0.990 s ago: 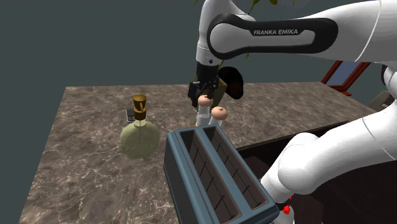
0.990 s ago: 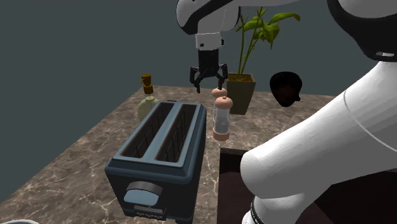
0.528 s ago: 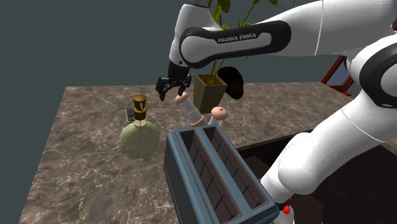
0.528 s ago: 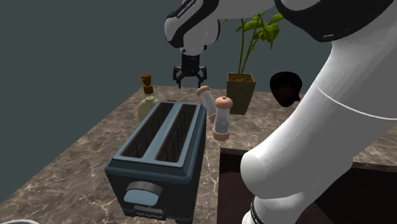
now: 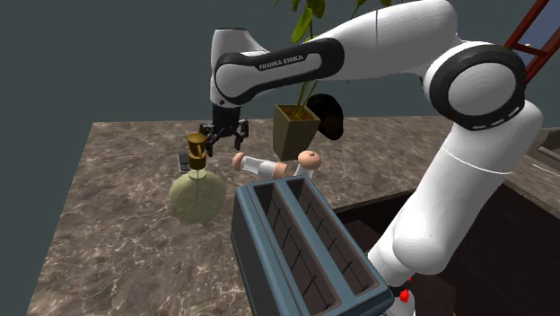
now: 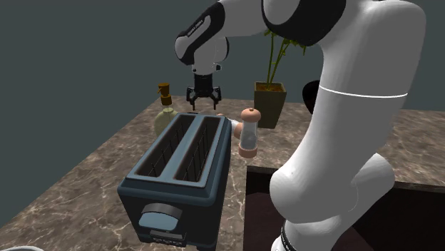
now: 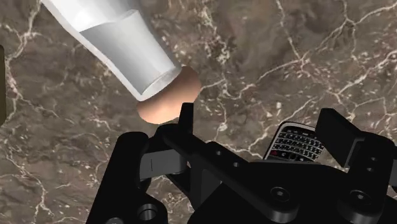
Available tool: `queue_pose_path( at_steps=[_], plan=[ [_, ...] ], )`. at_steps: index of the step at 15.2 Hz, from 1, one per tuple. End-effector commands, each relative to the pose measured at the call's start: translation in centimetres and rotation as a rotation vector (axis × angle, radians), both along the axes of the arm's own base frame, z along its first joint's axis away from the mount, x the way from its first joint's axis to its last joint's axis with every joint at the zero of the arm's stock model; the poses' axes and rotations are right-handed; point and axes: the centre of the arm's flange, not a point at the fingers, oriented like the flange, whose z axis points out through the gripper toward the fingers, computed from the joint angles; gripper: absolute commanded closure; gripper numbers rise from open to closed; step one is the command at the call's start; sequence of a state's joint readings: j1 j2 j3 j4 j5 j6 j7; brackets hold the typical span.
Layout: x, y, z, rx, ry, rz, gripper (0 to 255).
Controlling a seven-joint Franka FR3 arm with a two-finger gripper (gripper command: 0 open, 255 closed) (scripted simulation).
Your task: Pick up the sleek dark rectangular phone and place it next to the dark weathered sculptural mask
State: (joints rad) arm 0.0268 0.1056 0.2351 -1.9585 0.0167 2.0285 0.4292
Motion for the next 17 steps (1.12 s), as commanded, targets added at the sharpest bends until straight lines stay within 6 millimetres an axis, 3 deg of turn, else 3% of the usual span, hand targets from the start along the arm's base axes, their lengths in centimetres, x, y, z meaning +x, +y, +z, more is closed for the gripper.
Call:
queue_pose_path(
  at_steps=[1, 10, 17],
  plan=[
    [2.1, 1.1, -1.3, 0.003, 0.007, -0.023, 0],
    [11.4, 4.5, -5.0, 0.03, -0.027, -0.115, 0],
    [11.4, 4.7, -8.7, 0.03, -0.027, -0.115, 0]
  ],
)
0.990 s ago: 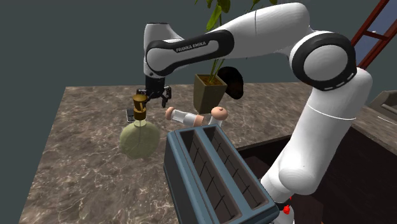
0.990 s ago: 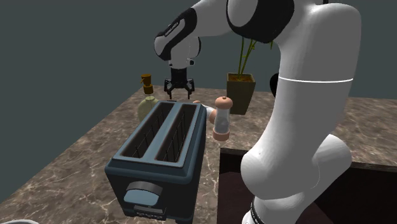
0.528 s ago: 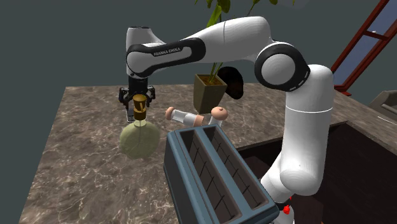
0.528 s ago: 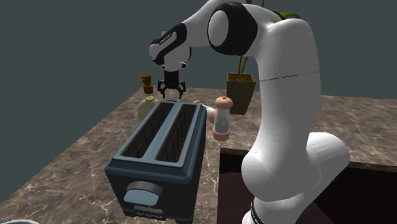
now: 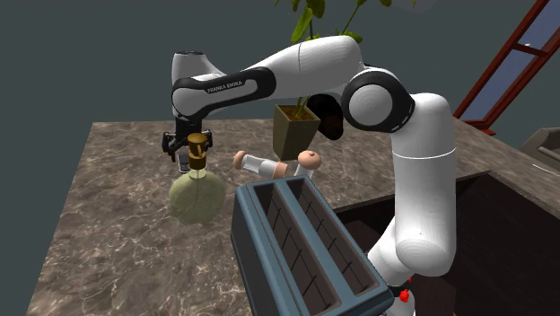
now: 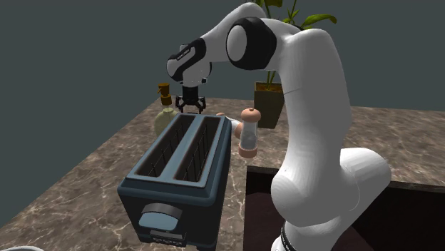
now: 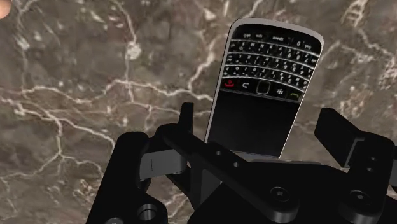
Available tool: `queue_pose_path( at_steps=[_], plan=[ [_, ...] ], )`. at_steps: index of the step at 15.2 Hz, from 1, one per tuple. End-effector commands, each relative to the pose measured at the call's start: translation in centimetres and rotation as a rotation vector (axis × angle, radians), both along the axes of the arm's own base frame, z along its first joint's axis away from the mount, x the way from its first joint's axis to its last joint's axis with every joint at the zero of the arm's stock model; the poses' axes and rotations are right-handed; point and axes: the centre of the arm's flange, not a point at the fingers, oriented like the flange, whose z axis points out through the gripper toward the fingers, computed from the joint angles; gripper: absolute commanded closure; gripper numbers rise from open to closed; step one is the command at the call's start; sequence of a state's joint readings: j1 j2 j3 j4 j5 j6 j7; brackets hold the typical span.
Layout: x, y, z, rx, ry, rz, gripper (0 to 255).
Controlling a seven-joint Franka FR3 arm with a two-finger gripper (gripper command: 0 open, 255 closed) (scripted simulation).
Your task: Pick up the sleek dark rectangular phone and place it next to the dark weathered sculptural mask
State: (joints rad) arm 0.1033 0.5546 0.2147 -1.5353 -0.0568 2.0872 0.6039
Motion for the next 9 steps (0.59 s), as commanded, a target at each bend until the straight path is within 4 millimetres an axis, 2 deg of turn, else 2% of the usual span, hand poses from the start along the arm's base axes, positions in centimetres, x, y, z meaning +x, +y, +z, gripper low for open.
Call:
queue_pose_path(
  at_steps=[1, 8, 9],
  plan=[
    [-0.01, 0.04, -0.84, 0.0, 0.0, 0.0, 0],
    [-0.01, 0.04, -0.84, 0.0, 0.0, 0.0, 0],
    [-0.01, 0.04, -0.84, 0.0, 0.0, 0.0, 255]
  ],
)
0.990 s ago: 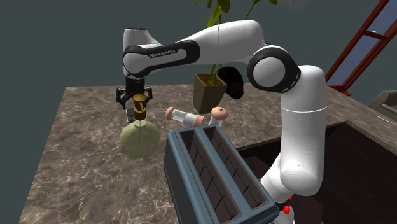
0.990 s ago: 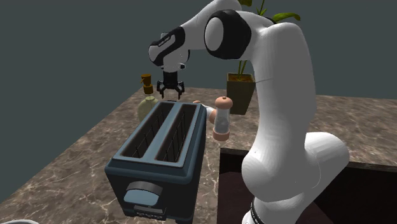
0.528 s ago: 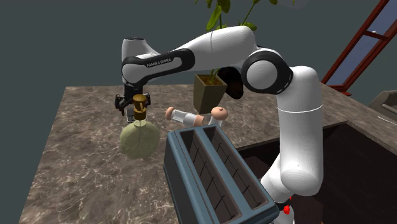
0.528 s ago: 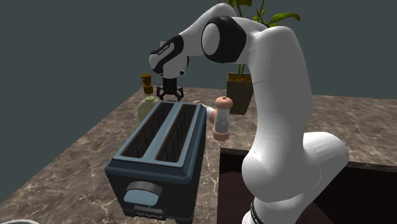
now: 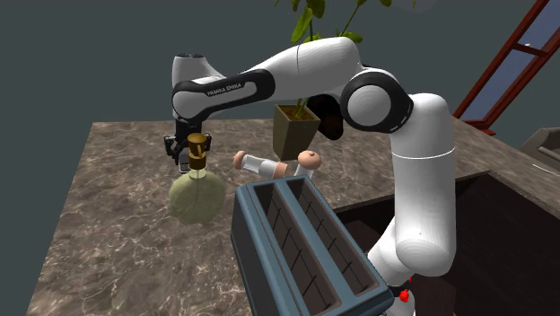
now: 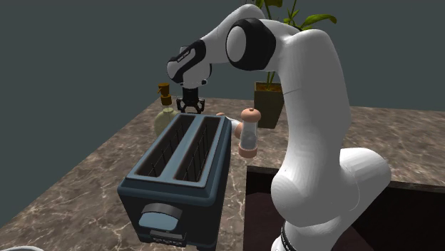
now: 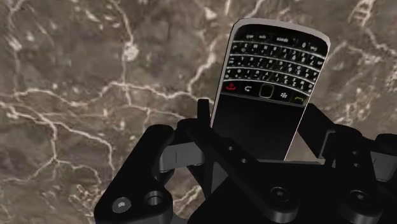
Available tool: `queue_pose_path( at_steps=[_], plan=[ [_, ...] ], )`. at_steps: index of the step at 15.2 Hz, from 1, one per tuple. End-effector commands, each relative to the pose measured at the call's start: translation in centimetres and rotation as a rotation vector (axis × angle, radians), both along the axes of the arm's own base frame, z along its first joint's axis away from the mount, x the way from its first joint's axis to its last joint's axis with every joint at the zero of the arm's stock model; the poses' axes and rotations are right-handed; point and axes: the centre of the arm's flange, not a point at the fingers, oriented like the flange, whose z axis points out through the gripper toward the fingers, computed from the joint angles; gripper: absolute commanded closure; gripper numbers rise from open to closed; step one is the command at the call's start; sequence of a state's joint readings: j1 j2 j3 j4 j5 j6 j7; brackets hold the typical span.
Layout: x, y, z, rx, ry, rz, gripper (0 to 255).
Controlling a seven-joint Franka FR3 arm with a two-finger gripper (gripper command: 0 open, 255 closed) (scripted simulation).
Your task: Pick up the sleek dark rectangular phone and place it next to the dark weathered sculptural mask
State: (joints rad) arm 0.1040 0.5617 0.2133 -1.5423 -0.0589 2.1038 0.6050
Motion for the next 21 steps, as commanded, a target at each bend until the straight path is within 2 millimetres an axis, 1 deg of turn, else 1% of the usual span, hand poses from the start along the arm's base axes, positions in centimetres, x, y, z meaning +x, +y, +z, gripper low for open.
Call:
queue_pose_path(
  at_steps=[1, 9, 21],
  plan=[
    [0.0, 0.0, -0.2, 0.0, 0.002, 0.001, 255],
    [0.0, 0.0, -0.2, 0.0, 0.002, 0.001, 255],
    [0.0, 0.0, 6.2, 0.0, 0.002, 0.001, 255]
  ],
)
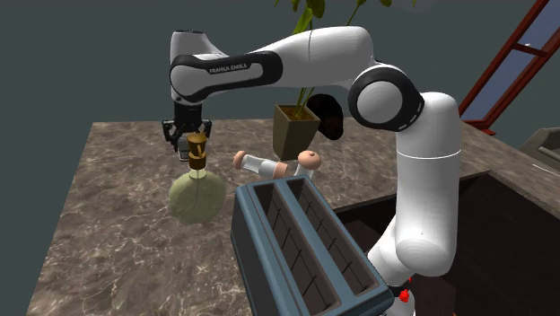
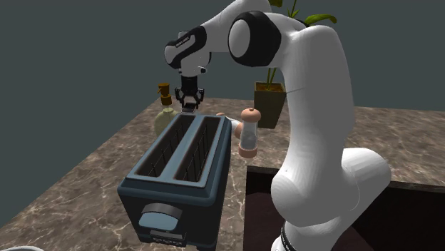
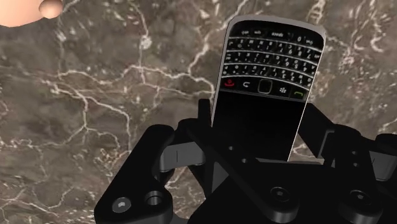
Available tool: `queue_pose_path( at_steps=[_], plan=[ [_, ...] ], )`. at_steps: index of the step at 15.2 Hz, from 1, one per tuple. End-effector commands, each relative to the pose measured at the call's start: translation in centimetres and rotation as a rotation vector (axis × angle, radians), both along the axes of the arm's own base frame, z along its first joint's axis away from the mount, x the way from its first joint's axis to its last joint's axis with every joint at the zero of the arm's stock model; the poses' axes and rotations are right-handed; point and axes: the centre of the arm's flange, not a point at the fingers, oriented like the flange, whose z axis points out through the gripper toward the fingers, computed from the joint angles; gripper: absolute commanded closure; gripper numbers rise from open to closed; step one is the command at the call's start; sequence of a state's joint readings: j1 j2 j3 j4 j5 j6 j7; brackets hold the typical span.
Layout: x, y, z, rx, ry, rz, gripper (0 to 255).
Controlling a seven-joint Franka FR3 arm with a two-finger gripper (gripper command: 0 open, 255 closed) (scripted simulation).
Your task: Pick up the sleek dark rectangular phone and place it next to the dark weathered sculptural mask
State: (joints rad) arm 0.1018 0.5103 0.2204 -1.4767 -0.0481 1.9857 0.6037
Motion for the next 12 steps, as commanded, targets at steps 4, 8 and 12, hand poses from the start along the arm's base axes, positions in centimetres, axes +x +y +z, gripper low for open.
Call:
queue_pose_path(
  at_steps=[4, 8, 12],
  plan=[
    [0.0, 0.0, 2.7, 0.0, 0.0, 0.0, 255],
    [0.0, 0.0, 4.8, 0.0, 0.0, 0.0, 255],
    [0.0, 0.0, 6.9, 0.0, 0.0, 0.0, 255]
  ],
)
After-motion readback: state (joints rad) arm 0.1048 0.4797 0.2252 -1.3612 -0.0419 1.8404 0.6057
